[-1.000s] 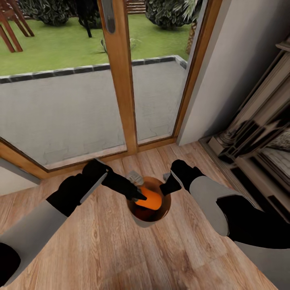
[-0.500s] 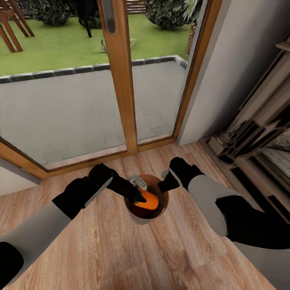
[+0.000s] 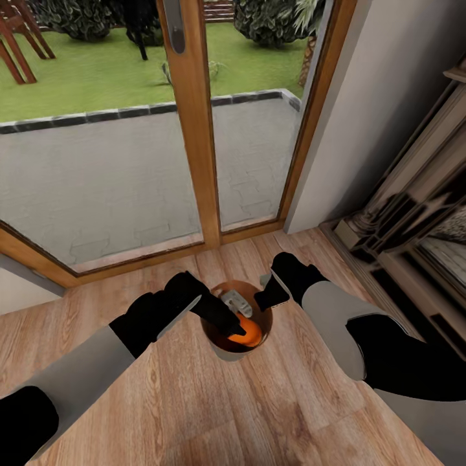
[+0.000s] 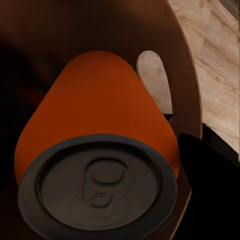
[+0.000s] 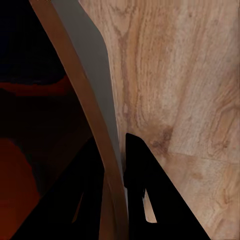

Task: Put the three can of soda from the living room inside the tash can in the kitchen.

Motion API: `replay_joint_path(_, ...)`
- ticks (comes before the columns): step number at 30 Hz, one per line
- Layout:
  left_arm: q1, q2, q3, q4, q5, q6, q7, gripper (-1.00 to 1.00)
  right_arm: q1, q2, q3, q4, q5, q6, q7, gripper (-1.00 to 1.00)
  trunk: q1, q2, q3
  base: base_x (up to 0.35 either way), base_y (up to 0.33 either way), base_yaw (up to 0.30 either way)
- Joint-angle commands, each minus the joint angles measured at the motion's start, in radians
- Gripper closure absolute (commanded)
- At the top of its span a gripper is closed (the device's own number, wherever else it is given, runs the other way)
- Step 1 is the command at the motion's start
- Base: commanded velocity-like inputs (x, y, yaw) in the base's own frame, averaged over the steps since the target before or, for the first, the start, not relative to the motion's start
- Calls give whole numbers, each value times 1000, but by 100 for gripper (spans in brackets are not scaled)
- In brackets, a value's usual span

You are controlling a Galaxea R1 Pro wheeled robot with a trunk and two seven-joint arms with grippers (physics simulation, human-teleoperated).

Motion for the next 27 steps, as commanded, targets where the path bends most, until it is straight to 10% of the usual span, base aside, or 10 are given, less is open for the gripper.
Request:
replay_joint_path(1,1,0,-2,0,21,8,0,100,0,0,-19,0,-52,10,7,100,0,0,0,0,0,0)
replay_joint_path(27,1,-1,-12,4,19,8,132,100,0,0,-19,1,-52,10,6,100,0,0,0,0,0,0)
